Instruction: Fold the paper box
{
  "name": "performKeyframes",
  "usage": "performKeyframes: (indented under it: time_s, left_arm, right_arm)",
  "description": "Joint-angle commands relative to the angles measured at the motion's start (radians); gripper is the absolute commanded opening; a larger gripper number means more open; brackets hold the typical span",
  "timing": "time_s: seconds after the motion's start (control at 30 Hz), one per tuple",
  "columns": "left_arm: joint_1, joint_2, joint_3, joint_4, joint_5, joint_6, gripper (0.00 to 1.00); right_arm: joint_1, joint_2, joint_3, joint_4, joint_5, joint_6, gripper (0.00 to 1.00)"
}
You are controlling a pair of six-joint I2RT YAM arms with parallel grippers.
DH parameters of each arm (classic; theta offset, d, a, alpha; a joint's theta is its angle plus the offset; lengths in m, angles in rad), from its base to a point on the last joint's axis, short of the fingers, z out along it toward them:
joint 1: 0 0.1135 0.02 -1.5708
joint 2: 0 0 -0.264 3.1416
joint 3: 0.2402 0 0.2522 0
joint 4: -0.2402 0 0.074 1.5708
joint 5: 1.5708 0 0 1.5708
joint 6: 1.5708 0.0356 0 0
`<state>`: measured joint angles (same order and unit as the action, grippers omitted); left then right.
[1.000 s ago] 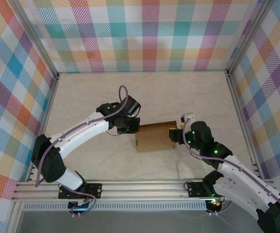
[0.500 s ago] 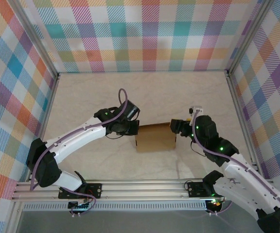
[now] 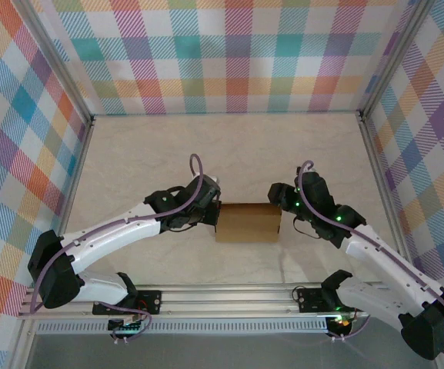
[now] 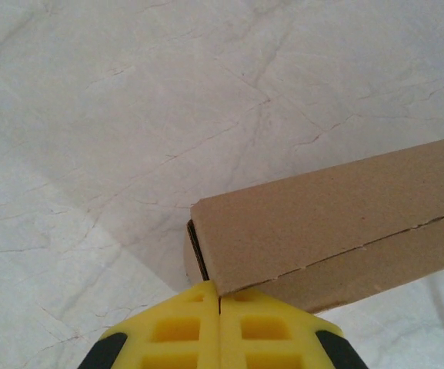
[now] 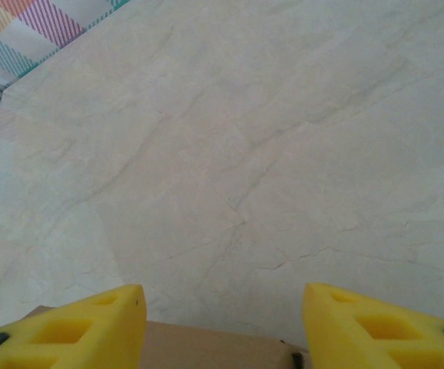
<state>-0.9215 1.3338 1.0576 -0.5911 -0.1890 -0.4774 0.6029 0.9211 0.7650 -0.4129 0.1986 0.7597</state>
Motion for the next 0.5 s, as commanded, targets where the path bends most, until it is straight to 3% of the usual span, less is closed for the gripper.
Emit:
performKeyframes:
  time_s: [0.0,0.47]
  left_arm:
    - [-0.042,0.007,-0.025,0.007,-0.112,0.022,0.00]
    - [-0.119,-0.004,-0.077,0.030,-0.203,-0.004,0.00]
  right_arm:
    - [0.004,-0.039,-0.037,-0.026,-0.044,0.055,0.52]
    - [0.005,-0.140,-0.217,-0.033,-0.102,0.187,0.47]
